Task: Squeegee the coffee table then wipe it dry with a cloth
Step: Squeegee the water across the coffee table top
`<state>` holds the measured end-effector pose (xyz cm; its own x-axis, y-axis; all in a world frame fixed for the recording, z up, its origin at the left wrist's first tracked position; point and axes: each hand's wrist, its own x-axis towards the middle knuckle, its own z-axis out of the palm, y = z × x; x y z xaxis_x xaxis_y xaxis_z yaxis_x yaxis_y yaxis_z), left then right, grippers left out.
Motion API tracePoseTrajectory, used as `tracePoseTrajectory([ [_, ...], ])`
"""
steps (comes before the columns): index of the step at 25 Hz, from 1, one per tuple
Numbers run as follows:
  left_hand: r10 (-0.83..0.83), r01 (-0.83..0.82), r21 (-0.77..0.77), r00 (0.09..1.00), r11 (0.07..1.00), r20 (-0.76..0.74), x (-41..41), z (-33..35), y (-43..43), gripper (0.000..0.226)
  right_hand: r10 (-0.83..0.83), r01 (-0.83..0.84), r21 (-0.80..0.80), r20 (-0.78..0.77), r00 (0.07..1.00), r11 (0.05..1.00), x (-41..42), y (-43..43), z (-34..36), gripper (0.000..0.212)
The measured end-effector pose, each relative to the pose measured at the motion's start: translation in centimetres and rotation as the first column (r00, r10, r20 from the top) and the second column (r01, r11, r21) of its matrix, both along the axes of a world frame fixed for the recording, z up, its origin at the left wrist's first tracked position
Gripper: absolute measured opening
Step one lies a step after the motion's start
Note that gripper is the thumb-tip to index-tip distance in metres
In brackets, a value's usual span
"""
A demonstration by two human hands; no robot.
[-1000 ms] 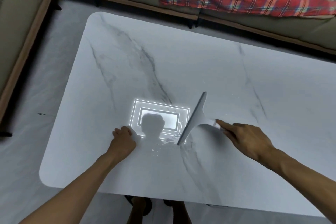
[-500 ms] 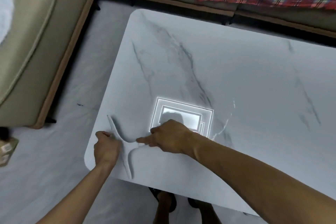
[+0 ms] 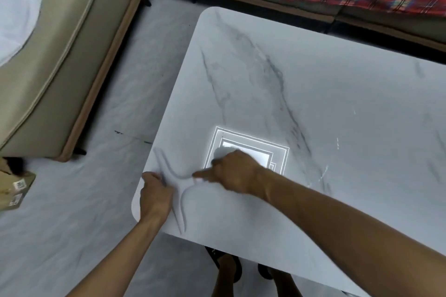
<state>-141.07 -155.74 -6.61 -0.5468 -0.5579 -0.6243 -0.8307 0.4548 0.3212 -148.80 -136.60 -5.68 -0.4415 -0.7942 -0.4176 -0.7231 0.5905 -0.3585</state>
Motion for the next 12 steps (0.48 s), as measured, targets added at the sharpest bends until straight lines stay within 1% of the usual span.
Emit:
tracePoseTrajectory([
  [2, -0.115, 0.112, 0.09, 0.993, 0.99, 0.027, -0.8, -0.2, 1.4, 0.02, -0.181, 0.182, 0.04, -0.025, 0.983, 0.983, -2.0, 4.2, 0.7, 0.053],
  [3, -0.195, 0.187, 0.144, 0.98, 0.972, 0.044, -1.1, -0.5, 2.4, 0.021, -0.28, 0.281, 0.061, -0.033, 0.959, 0.958, -2.6, 6.8, 1.1, 0.052],
  [5, -0.387, 0.365, 0.211, 0.919, 0.907, 0.074, -1.3, -1.4, 4.2, 0.018, -0.444, 0.446, 0.102, -0.046, 0.895, 0.889, -2.3, 11.7, 1.5, 0.047],
  [7, -0.528, 0.494, 0.248, 0.844, 0.833, 0.091, -1.4, -2.2, 6.6, 0.016, -0.579, 0.582, 0.155, -0.069, 0.812, 0.798, 0.1, 17.1, 2.0, 0.042],
  [9, -0.59, 0.542, 0.278, 0.798, 0.793, 0.125, -1.4, -2.8, 8.5, 0.015, -0.677, 0.686, 0.188, -0.122, 0.726, 0.703, 3.4, 22.6, 2.7, 0.04],
  [12, -0.597, 0.546, 0.259, 0.778, 0.797, 0.197, -1.1, -3.3, 9.7, 0.012, -0.773, 0.796, 0.229, -0.199, 0.602, 0.561, 8.1, 28.9, 4.7, 0.042],
])
